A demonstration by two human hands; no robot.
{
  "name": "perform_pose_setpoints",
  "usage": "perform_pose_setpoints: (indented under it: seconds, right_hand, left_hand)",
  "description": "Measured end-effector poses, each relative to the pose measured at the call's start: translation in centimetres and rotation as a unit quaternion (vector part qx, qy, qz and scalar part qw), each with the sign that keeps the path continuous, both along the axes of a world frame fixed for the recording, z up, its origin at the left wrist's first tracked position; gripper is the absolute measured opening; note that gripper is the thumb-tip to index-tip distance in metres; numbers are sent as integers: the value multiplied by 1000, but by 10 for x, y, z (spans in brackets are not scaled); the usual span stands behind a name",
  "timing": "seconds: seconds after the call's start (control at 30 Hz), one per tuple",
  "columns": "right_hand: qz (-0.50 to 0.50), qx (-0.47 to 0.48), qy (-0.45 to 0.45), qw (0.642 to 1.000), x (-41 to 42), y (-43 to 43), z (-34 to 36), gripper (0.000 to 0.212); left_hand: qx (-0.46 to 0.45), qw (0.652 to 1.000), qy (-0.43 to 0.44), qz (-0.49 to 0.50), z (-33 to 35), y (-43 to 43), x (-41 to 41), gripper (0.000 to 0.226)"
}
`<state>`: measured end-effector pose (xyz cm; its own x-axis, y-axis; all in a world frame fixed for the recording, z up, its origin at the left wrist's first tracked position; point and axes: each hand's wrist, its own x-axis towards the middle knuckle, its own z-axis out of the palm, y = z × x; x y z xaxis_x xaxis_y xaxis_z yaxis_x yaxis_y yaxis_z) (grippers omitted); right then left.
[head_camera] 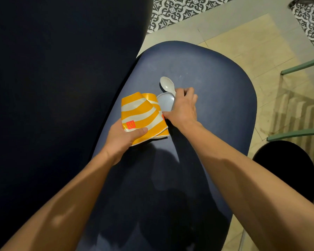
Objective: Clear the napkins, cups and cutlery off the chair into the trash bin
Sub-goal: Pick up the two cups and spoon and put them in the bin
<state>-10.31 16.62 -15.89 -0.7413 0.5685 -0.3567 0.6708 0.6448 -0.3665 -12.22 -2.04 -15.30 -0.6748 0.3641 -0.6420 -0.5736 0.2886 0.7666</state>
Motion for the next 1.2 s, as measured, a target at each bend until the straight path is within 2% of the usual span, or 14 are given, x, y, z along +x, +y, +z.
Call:
perform_pose_setpoints:
  seconds: [0.1,0.27,0.43,0.67,0.9,1.2]
  right_hand:
    - [5,-13,5,1000,-1,0,-3,68]
    - [-52,-113,46,991,1,0,-4,52]
    - [-88,-171,81,978,11,1,-2,35]
    - [-92,-144,81,982,41,12,13,29]
    - [-104,-125,68,984,101,16,30,29]
    - [-182,-79,56,978,203,1,39,22]
  left_hand:
    - [0,1000,-8,10,-2,0,1,50]
    - [-4,1000,-15,15,-3,2,1,55]
    - [6,1000,-12,17,-1,3,0,52]
    - [20,999,-14,22,9,11,14,59]
    - [20,999,18,-26,22,19,46,37]
    - [3,994,47,-96,42,21,115,38]
